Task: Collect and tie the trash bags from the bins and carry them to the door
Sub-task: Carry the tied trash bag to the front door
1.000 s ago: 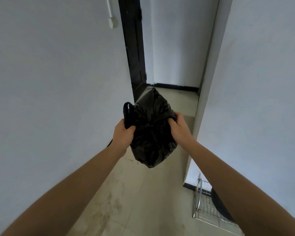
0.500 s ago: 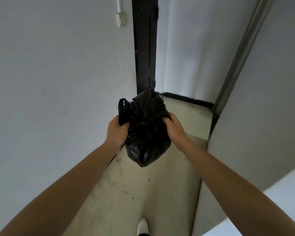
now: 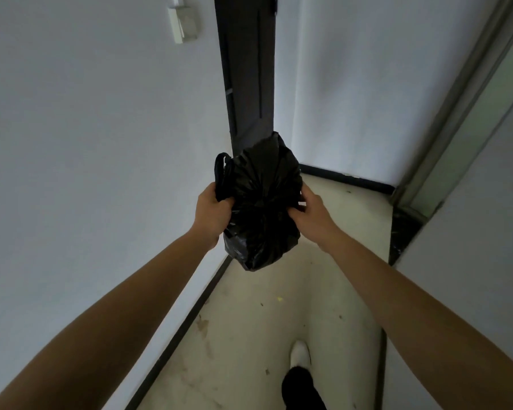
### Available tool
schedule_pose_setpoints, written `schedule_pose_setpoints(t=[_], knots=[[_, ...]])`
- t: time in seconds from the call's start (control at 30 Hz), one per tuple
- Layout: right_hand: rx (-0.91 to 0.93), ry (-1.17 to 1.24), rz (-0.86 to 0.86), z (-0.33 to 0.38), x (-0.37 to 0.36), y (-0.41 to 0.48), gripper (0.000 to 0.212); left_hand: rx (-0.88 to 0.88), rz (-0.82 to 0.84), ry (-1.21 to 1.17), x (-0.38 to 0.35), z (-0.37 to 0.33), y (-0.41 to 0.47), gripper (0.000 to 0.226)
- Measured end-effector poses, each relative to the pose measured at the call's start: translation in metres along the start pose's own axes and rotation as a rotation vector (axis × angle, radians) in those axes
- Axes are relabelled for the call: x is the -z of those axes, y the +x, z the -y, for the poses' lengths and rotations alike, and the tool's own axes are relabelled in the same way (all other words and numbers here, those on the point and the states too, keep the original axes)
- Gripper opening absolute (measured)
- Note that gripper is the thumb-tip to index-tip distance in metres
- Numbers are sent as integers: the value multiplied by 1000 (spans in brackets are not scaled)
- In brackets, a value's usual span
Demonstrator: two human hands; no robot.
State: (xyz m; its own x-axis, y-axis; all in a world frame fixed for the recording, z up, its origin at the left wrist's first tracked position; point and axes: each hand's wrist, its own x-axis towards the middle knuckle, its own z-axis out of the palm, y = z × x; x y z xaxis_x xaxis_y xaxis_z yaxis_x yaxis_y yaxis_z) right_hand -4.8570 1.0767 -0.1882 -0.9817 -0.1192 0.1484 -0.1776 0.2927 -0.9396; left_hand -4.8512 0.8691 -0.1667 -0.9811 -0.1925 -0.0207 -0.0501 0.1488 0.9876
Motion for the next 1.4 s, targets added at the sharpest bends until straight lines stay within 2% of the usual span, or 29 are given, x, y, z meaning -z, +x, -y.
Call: schedule_pose_setpoints(t=[0.2,0.33,0.57,0.67,0.77,1.0,1.13,1.3,1.4], knots=[[-3,-195,-36,-99,0,162,71,81,-53,65,-47,46,157,39],[-77,-248,22,-162,-1,276,78,182,-68,121,-72,71,265,39],[-412,-267,145,-245,-44,392,59,389,-94,189,-89,155,394,44],[-482,-340,211,-323,-88,407,32,501,-45,260,-93,232,427,42],[-564,-352,229,-410,-137,406,20,604,9,301,-97,330,455,42],[-753,-359,283,-622,-244,377,27,800,27,383,-111,570,484,39],[-816,-366,310,-718,-288,360,33,867,32,388,-116,683,488,36],[-781,-418,316,-801,-326,349,31,894,-42,308,-121,780,494,42],[-730,-366,236,-834,-336,360,32,801,-197,247,-124,812,504,29]])
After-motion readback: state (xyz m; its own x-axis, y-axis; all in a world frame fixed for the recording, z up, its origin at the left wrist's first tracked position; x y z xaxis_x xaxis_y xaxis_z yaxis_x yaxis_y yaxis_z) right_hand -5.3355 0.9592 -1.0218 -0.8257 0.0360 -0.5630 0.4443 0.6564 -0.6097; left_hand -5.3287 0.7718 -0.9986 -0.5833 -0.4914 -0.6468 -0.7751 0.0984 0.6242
